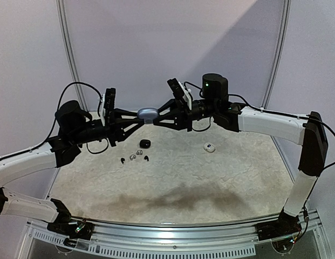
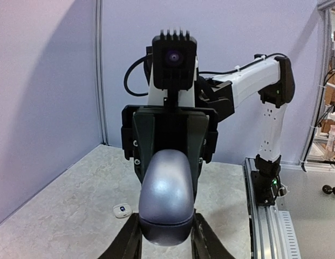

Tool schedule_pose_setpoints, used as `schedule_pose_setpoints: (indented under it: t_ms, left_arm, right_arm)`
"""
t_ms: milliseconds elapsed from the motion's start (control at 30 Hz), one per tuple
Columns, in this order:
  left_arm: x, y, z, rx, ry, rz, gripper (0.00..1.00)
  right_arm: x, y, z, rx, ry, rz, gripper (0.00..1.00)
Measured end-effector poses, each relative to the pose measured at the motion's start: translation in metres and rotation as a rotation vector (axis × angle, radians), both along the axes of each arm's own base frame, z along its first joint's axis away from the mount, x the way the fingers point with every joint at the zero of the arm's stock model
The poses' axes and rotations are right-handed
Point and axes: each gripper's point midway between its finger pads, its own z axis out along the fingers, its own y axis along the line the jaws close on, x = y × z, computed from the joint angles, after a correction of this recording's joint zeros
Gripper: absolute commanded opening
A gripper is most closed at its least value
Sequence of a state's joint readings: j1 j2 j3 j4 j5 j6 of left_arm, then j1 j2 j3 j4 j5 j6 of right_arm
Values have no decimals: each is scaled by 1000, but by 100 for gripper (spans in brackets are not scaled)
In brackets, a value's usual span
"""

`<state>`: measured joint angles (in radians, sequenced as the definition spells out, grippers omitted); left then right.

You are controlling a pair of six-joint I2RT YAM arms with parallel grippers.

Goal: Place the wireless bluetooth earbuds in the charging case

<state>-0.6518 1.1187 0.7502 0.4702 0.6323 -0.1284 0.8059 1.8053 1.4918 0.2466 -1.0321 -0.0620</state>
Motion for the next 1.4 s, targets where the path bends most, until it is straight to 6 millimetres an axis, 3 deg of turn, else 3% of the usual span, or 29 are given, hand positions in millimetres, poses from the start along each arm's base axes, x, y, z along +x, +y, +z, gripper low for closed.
schedule_pose_setpoints:
  t_ms: [100, 233, 467, 567, 600, 667, 733, 800, 1400]
  left_arm:
    - [0, -1, -1, 0, 5, -1, 41]
    - [0, -4, -4, 5, 19, -8, 40]
    - [0, -5, -6, 6, 25, -14, 0]
    - [0, -5, -5, 7, 19, -14, 0]
    - [0, -5, -5, 7, 18, -13, 0]
    - [0, -5, -5, 8, 15, -12, 0]
    - [1, -5, -6, 13, 5, -7, 0]
    - [1, -6, -8, 28, -20, 0, 0]
    - [4, -12, -33, 270, -378, 98, 0]
  right_arm:
    - [0, 0, 0, 0, -1, 0, 0]
    - [-1, 1, 0, 1, -1, -2, 0]
    - [-1, 1, 1, 5, -7, 4, 0]
    - [-1, 1, 1, 7, -11, 4, 0]
    - [-1, 1, 1, 7, -10, 4, 10]
    - [-1, 1, 1, 7, -11, 2, 42]
    - [1, 1, 0, 1, -7, -9, 58]
    - [6, 3, -3, -13, 0, -44, 65]
    - [15, 7, -20, -98, 56, -111, 66]
